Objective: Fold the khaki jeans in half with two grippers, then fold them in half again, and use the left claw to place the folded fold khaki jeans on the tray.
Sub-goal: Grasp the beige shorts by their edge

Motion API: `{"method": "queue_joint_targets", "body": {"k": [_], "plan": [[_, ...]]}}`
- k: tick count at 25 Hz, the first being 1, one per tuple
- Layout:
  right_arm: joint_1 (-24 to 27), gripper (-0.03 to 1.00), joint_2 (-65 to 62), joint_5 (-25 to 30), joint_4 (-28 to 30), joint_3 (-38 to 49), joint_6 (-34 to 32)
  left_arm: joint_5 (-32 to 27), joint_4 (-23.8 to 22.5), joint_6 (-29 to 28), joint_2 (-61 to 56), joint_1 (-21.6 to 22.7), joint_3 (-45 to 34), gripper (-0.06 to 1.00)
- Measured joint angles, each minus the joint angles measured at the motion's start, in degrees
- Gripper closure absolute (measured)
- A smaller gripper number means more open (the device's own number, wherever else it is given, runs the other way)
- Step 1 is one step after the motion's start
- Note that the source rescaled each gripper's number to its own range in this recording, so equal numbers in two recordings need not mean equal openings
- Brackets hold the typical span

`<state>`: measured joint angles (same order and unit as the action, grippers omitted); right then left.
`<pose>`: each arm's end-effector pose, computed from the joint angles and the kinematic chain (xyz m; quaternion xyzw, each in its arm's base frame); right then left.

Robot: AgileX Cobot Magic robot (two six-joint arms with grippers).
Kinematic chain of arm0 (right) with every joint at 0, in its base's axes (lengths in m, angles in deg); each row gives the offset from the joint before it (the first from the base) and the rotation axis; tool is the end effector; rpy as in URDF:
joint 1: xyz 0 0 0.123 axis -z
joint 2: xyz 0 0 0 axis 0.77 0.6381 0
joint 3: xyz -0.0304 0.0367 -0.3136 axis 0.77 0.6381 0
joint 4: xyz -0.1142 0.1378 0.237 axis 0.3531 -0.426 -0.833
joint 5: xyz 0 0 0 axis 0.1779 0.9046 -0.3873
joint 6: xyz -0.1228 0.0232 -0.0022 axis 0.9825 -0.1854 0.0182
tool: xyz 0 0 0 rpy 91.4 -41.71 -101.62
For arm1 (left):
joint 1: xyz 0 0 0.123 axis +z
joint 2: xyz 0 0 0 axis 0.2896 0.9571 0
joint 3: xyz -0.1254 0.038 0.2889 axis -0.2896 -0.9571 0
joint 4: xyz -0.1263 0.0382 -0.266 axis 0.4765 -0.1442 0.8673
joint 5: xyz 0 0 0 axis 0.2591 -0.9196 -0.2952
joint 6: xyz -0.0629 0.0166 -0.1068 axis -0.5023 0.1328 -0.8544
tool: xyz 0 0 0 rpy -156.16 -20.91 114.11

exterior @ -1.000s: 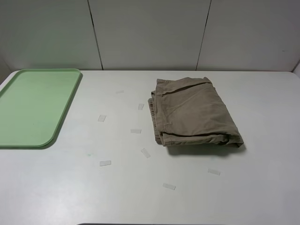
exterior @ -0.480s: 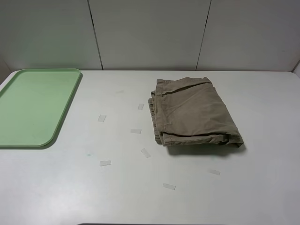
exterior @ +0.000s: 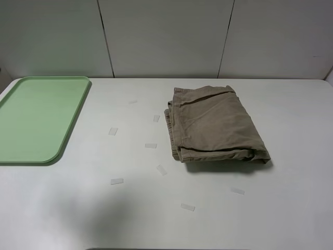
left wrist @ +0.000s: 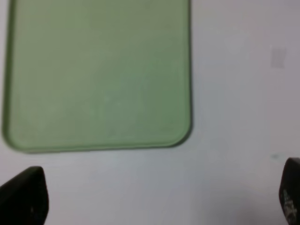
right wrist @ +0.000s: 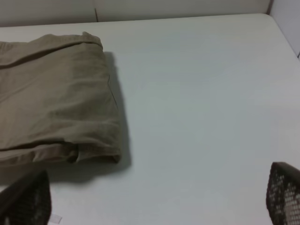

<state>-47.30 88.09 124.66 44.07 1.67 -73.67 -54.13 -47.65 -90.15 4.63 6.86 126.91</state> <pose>0.0344 -0.0012 0.2871 0.0415 0.8427 0.0009 0.5368 0.2619 -0.0254 0.3535 0.0356 0.9448 0.0422 0.3231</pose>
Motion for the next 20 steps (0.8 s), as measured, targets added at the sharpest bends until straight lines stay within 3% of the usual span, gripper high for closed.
{"method": "queue_joint_targets", "body": {"k": [6,14,20], "plan": [[0.0,-0.03,0.0,0.0,0.0,0.0,0.0,4.8,0.7,-3.6,13.2,-9.8,5.3,-0.04],[0.0,-0.03,0.0,0.0,0.0,0.0,0.0,16.6,7.2,-5.5,25.8,-22.5,6.9,-0.04],[0.0,-0.03,0.0,0.0,0.0,0.0,0.0,24.0,7.9,-10.3,33.9,-28.2,6.9,-0.04]]}}
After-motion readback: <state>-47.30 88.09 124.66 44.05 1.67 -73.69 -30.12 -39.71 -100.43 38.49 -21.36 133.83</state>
